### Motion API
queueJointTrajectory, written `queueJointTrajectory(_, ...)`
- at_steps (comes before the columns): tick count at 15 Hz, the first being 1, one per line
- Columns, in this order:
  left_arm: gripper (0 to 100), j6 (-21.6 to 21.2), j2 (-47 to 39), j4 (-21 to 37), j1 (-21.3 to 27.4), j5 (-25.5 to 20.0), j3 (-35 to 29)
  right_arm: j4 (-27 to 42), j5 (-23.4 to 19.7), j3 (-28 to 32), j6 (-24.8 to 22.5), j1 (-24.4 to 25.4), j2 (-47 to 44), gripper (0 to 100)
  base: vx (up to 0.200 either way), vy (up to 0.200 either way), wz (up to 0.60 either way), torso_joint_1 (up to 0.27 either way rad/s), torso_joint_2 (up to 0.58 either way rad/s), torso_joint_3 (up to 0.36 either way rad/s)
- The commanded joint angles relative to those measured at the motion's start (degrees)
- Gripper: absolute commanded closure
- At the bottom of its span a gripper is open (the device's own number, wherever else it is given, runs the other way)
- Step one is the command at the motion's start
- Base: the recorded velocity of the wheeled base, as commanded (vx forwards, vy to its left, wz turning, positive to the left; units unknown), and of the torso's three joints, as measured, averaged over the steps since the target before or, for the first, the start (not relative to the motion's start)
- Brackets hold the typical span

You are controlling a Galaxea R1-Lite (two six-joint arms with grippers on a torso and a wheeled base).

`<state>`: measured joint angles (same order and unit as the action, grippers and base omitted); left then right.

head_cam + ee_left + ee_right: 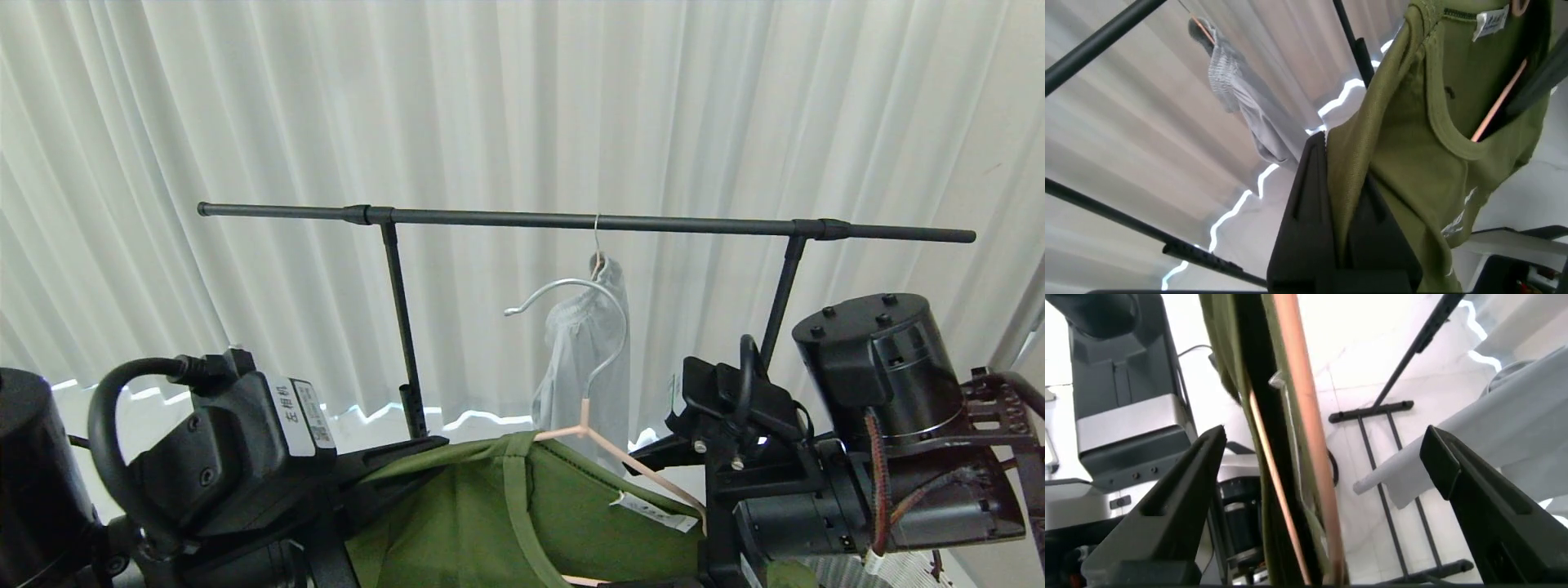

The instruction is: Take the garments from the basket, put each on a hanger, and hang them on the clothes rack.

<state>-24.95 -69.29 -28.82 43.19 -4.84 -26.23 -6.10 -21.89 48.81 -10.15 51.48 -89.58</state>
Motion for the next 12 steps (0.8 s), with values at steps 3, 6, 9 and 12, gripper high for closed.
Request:
queueJointTrajectory(3,100,0.0,0.0,0.0,0.1,0.0,0.0,-0.1,-0.1,0.1,-0.4,-0.2,-0.5,0,0.000,0.000,0.00,0.000,0.00,0.000)
queueJointTrajectory(6,100,0.0,-0.1,0.0,0.1,0.0,-0.2,-0.1,0.0,0.0,-0.4,-0.2,-0.5,100,0.000,0.000,0.00,0.000,0.00,0.000)
queueJointTrajectory(9,100,0.0,-0.1,0.0,0.1,0.0,-0.2,-0.1,0.4,0.0,-0.4,-0.2,-0.4,100,0.000,0.000,0.00,0.000,0.00,0.000)
queueJointTrajectory(12,100,0.0,-0.2,0.0,0.1,0.0,0.0,-0.1,0.6,0.1,-0.5,-0.2,-0.2,100,0.000,0.000,0.00,0.000,0.00,0.000)
